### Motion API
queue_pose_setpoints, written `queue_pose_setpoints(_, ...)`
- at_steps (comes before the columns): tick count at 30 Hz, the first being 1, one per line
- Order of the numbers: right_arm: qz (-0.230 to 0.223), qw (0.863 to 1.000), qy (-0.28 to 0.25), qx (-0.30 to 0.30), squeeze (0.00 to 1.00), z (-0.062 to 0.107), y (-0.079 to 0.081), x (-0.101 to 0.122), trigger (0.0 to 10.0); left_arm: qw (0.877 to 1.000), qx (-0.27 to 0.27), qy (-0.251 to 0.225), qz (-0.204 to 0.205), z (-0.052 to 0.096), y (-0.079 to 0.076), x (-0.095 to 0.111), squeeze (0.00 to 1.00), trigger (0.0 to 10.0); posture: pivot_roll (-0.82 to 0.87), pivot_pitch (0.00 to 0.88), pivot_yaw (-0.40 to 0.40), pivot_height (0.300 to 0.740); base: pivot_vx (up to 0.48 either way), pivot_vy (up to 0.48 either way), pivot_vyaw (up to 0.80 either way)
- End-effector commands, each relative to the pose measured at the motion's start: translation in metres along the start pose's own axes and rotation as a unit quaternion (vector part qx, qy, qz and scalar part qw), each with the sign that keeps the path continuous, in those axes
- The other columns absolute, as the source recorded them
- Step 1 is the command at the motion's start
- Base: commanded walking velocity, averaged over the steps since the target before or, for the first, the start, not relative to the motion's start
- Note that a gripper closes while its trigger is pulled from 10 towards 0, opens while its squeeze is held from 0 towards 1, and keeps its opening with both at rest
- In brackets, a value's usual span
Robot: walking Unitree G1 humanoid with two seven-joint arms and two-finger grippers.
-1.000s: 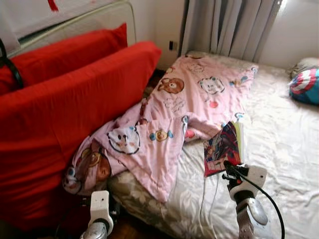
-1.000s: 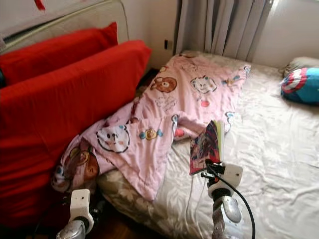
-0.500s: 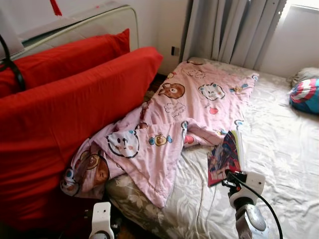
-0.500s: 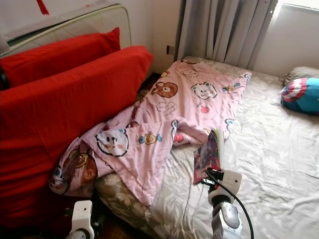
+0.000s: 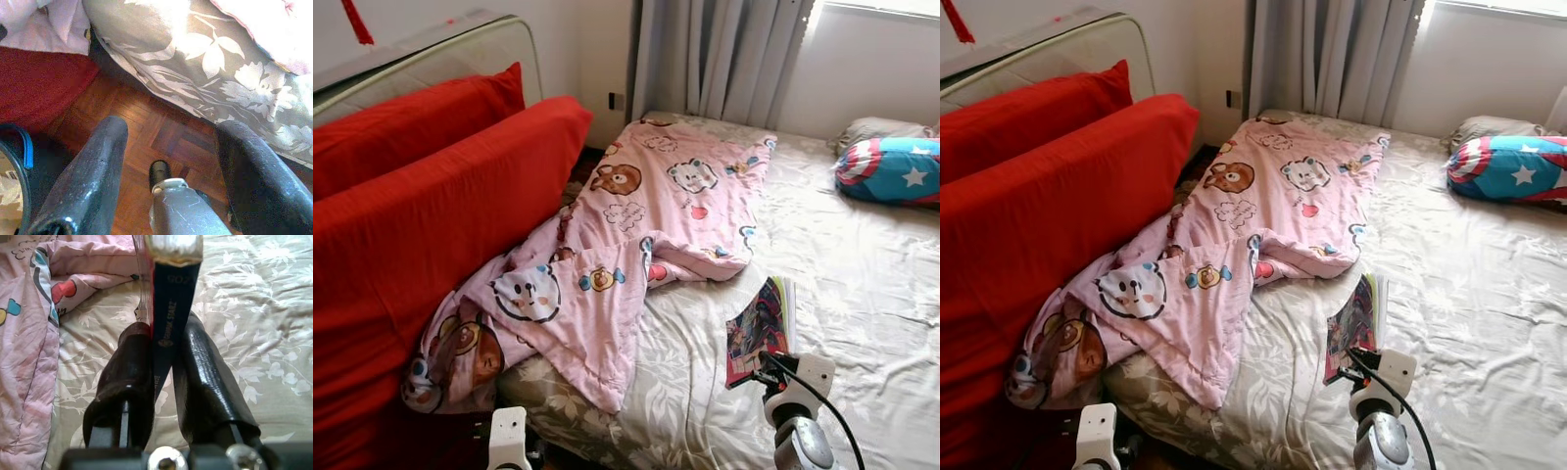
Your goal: Clean up the room
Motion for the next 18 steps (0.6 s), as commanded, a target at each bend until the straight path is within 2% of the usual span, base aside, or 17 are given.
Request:
queue_pose_setpoints(1, 0.009, 1.000, -0.025, 0.001, 0.00, -0.0038, 0.0023, 0.0116, 10.0, 1.000, 0.002, 0.011, -0.016, 0.0002, 0.0013, -0.0035, 0.00, 10.0, -0.10, 0.000, -0.029, 0.740, 0.000, -0.480, -0.78)
queue_pose_setpoints(3, 0.019, 0.999, -0.028, 0.006, 0.00, -0.0041, 0.0045, 0.0130, 10.0, 1.000, 0.004, 0.008, -0.015, -0.0001, 0.0014, -0.0020, 0.00, 10.0, -0.10, 0.000, -0.033, 0.740, 0.000, -0.480, -0.78)
queue_pose_setpoints(18, 0.033, 0.999, -0.039, -0.003, 0.00, -0.0062, 0.0027, 0.0195, 10.0, 1.000, 0.005, 0.001, -0.014, -0.0017, 0.0005, 0.0040, 0.00, 10.0, -0.09, 0.000, -0.050, 0.740, 0.000, 0.000, -0.78)
Point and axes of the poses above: a point about 5 cm out from each wrist's last joint towards the gripper, its own z axis pointing back from the gripper into the wrist, its own x axis along the axis of the wrist's last joint, y = z × x, the point moved 4 cm from there along -z, pointing out of the wrist towards the gripper, and after that the axes turned 11 degrees about z, right-handed, at the moved point
